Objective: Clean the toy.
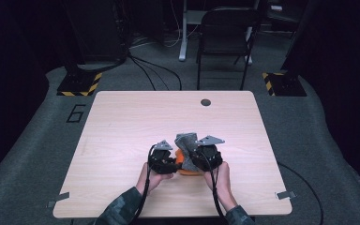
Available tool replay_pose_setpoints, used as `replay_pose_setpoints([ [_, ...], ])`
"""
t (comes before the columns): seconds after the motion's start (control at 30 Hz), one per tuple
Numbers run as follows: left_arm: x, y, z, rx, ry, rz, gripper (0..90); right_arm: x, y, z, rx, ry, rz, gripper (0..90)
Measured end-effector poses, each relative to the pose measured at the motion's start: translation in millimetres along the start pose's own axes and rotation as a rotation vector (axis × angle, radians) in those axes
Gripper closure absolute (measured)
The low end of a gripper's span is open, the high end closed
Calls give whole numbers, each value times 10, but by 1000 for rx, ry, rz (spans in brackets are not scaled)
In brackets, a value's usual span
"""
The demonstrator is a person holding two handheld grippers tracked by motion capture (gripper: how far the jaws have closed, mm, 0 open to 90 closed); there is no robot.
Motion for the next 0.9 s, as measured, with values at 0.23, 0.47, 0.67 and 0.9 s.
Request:
replay_pose_setpoints([
  [0.23, 10, -13, 36, -15, 0, 2, 685, -136, 131, 394, -118, 8, -20, 755],
  [0.47, 23, -36, 40, -22, -6, 9, 682, -359, 48, 701, -144, -109, -57, 758],
  [0.67, 31, -33, 36, -28, -6, 10, 682, -705, -96, 919, -199, -144, -169, 762],
  [0.9, 34, -26, 40, -32, -15, 15, 678, -797, -162, 991, -193, -123, -221, 759],
])
Point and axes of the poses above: each handheld gripper's, and its own axes: y roughly backward along the jaws, x roughly out of its top, z roughly to its right, the point moved 7 cm from there along -y, roughly forward along the jaws, and after that the axes turned 12 degrees about z, right-handed, at the moved point
